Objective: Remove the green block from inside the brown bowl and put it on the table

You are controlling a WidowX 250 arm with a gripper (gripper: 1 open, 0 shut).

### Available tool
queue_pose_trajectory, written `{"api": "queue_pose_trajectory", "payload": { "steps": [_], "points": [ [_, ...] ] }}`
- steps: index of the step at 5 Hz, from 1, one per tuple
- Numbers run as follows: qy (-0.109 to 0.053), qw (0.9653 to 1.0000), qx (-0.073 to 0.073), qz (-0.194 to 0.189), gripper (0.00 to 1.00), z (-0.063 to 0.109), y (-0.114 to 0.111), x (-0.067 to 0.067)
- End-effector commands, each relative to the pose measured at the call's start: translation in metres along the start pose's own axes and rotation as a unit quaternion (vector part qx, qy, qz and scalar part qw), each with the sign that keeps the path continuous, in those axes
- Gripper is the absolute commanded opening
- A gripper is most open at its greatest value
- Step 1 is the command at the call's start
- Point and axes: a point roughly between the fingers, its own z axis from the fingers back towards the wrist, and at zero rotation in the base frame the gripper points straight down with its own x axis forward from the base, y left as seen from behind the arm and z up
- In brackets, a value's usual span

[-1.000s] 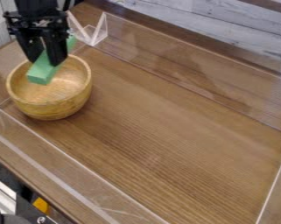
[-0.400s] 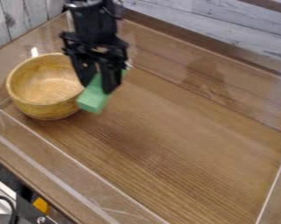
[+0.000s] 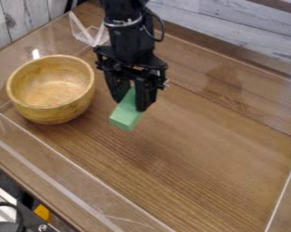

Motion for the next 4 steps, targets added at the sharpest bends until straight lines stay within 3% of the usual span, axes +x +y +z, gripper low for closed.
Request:
{"api": "queue_pose_trajectory", "payload": {
  "steps": [1, 4],
  "points": [
    [-0.017, 0.9998, 0.004, -0.007, 0.00, -0.005, -0.005, 0.010],
    [-0.030, 0.9990, 0.023, -0.024, 0.00, -0.042, -0.017, 0.026]
  ]
}}
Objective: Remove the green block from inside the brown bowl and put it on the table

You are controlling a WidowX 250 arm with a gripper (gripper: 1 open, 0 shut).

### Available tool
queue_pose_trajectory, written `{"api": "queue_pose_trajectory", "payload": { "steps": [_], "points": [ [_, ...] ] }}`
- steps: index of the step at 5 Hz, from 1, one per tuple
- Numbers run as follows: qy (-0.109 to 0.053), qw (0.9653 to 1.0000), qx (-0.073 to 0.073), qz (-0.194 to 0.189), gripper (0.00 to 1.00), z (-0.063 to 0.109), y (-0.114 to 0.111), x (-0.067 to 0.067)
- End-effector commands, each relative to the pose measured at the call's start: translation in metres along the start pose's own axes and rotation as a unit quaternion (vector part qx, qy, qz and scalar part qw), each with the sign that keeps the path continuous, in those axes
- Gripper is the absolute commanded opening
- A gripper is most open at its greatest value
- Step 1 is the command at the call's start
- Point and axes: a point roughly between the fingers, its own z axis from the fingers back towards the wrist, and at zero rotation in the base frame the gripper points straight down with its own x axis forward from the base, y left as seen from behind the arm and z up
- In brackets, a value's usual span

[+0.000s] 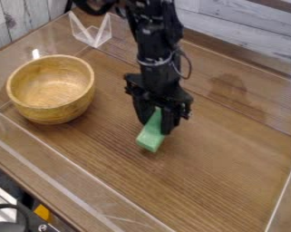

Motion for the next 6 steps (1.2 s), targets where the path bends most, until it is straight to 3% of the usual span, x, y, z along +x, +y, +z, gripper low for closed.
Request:
{"api": "queue_pose_trajectory", "payload": {
  "steps": [1, 2, 3, 4, 5, 6],
  "points": [
    [-0.028, 0.9996, 0.006, -0.009, 0.00, 0.002, -0.002, 0.012],
    [-0.034, 0.9993, 0.008, -0.011, 0.00, -0.001, -0.001, 0.018],
    [-0.037, 0.9992, 0.009, -0.012, 1.00, -0.003, -0.001, 0.022],
    [-0.036, 0.9993, 0.010, -0.011, 0.00, -0.005, 0.001, 0.023],
    [-0.038, 0.9992, 0.010, -0.011, 1.00, -0.005, 0.002, 0.026],
    [-0.039, 0.9991, 0.010, -0.010, 0.00, -0.004, 0.004, 0.027]
  ]
}}
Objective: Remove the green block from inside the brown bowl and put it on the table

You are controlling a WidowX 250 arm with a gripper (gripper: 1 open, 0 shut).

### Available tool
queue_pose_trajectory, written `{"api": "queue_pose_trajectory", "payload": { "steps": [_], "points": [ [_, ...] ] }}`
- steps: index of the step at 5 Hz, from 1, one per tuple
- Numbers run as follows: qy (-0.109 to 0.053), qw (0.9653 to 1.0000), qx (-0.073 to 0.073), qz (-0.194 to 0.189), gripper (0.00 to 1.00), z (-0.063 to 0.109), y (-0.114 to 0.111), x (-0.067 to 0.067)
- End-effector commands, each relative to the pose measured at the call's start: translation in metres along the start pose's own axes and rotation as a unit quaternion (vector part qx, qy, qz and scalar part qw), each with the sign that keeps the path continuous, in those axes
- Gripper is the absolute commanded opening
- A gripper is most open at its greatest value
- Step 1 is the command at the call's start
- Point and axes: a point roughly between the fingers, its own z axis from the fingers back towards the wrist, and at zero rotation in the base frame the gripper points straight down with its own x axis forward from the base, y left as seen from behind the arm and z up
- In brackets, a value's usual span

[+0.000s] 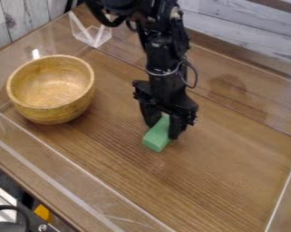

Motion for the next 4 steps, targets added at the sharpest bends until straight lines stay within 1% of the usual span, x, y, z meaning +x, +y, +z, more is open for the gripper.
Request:
{"api": "queue_pose_trajectory", "payload": {
  "steps": [1, 2, 3, 4],
  "points": [
    [-0.027, 0.9996, 0.000, 0.001, 1.00, 0.0136, 0.0042, 0.0124],
    [-0.028, 0.9996, -0.001, 0.003, 0.00, 0.0135, 0.0054, 0.0136],
    [-0.027, 0.9996, -0.001, 0.004, 1.00, 0.0122, 0.0071, 0.0142],
    [-0.027, 0.9996, -0.001, 0.004, 0.00, 0.0120, 0.0080, 0.0147]
  ]
}}
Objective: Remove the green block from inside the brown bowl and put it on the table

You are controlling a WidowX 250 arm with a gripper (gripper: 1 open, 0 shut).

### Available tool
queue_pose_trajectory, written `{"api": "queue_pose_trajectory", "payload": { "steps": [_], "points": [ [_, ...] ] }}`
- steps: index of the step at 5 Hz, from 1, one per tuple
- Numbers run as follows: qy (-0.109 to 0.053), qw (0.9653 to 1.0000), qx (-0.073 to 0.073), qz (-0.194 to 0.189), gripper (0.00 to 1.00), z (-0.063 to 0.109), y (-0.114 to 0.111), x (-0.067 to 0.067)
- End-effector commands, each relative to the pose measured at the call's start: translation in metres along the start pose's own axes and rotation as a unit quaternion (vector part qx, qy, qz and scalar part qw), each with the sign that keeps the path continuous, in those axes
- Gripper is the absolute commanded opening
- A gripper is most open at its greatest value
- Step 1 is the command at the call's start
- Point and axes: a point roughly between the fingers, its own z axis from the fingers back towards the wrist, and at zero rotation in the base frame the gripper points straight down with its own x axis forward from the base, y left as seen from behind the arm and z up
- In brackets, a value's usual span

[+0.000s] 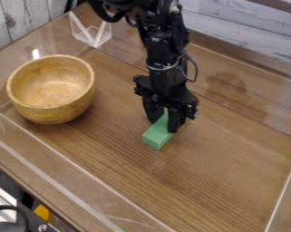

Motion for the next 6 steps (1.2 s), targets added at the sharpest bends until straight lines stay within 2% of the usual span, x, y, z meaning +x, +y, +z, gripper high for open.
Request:
{"api": "queue_pose_trajectory", "payload": {
  "steps": [1, 2, 6],
  "points": [
    [-0.017, 0.9998, 0.006, 0.003, 1.00, 0.012, 0.006, 0.008],
    [-0.014, 0.9998, 0.010, 0.007, 1.00, 0.015, 0.009, 0.006],
    [-0.034, 0.9990, 0.020, 0.023, 1.00, 0.045, 0.025, 0.003]
  ]
}}
